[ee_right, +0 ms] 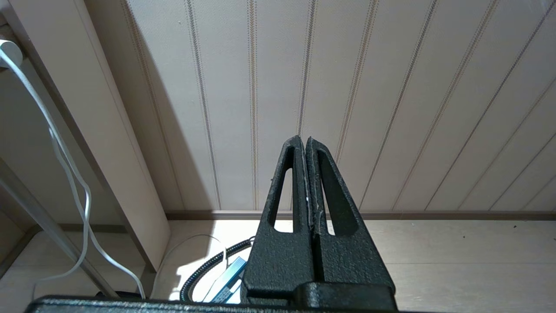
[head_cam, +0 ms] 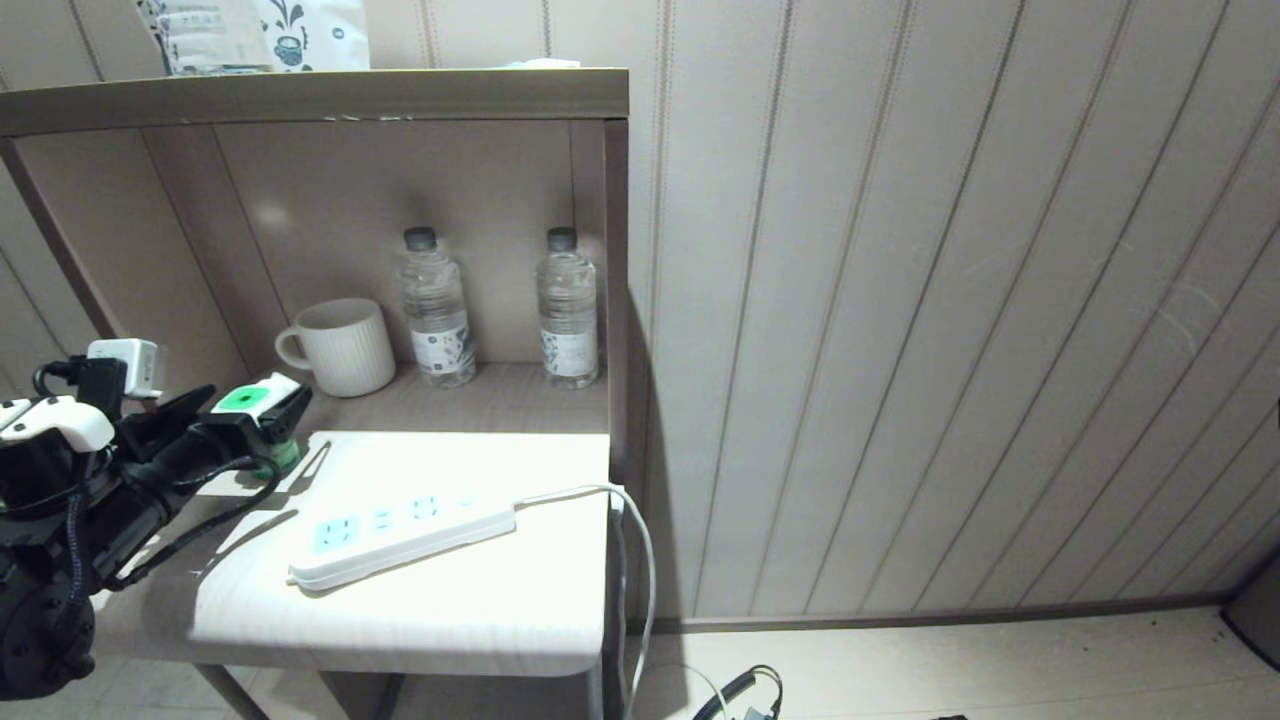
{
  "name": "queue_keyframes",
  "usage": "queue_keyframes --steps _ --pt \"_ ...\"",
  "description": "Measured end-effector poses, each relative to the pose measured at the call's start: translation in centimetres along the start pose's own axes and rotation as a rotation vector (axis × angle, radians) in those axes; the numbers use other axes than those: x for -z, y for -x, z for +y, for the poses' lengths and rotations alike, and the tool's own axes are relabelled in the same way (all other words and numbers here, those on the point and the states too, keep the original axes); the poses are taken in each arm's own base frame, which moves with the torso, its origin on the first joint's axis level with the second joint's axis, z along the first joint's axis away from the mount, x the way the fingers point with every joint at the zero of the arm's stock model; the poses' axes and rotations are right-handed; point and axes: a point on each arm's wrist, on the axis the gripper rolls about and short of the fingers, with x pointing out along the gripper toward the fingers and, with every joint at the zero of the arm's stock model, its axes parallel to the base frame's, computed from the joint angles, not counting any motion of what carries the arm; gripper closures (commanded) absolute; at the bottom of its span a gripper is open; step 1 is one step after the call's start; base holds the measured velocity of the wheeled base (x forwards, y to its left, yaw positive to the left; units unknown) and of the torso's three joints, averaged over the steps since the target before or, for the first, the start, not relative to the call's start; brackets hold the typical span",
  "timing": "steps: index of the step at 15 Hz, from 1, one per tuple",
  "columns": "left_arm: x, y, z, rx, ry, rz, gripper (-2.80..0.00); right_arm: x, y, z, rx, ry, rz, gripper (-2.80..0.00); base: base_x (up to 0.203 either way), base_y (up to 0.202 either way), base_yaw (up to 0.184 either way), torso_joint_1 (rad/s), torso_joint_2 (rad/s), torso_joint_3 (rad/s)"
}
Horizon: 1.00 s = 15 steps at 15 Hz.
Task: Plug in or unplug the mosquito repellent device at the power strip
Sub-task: Pick up the mosquito repellent liquid
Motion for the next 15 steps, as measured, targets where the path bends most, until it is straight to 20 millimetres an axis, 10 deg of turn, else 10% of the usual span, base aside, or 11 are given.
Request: queue_keyframes --steps 7,8,15 --pt "0.09 -0.37 0.07 0.0 -0.001 -0.002 -2.8 0.0 0.0 0.0 0.0 0.0 0.0 0.0 0.0 0.0 0.0 0.0 0.0 0.0" --pt "0.14 -0.41 0.08 -0.001 -0.001 -0.001 0.0 0.0 0.0 0.0 0.0 0.0 0.0 0.0 0.0 0.0 0.0 0.0 0.0 0.0" --pt "0.6 -0.83 0.2 -0.013 -0.005 0.01 0.0 -0.01 0.0 0.0 0.0 0.0 -0.001 0.0 0.0 0.0 0.0 0.0 0.0 0.0"
